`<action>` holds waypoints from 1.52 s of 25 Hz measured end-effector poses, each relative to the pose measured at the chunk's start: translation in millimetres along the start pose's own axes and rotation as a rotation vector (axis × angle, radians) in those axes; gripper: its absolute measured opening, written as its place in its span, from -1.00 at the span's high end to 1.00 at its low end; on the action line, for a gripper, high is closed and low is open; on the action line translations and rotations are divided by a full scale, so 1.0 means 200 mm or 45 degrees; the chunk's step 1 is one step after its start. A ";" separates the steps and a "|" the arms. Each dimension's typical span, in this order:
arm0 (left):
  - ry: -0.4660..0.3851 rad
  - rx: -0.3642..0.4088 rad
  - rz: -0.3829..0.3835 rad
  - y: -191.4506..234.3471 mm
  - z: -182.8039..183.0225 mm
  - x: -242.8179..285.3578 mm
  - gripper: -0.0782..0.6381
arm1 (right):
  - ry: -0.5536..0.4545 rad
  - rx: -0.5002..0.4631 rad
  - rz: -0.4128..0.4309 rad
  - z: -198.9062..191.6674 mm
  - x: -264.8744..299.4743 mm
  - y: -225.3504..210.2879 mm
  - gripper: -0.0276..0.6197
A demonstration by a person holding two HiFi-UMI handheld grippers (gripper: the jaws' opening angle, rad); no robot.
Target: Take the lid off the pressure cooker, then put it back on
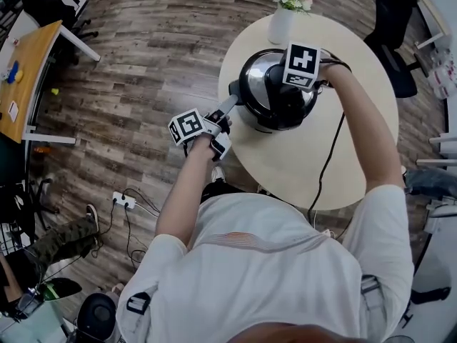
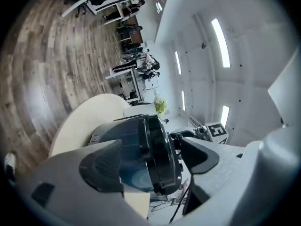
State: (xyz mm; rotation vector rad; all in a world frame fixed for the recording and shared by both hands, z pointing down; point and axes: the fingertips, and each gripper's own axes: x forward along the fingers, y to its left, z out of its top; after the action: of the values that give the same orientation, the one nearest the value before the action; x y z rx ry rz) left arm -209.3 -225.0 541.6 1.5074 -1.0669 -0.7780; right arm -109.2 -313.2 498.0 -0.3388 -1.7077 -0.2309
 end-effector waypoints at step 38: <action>-0.001 -0.268 -0.167 0.08 -0.04 0.09 0.61 | 0.013 0.715 -0.087 -0.02 0.01 -0.04 -0.09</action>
State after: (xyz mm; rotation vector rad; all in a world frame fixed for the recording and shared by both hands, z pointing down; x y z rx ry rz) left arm -199.5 -238.3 560.7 1.4062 -0.8638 -0.9524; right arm -109.5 -322.2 500.6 0.1359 -1.6968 0.1994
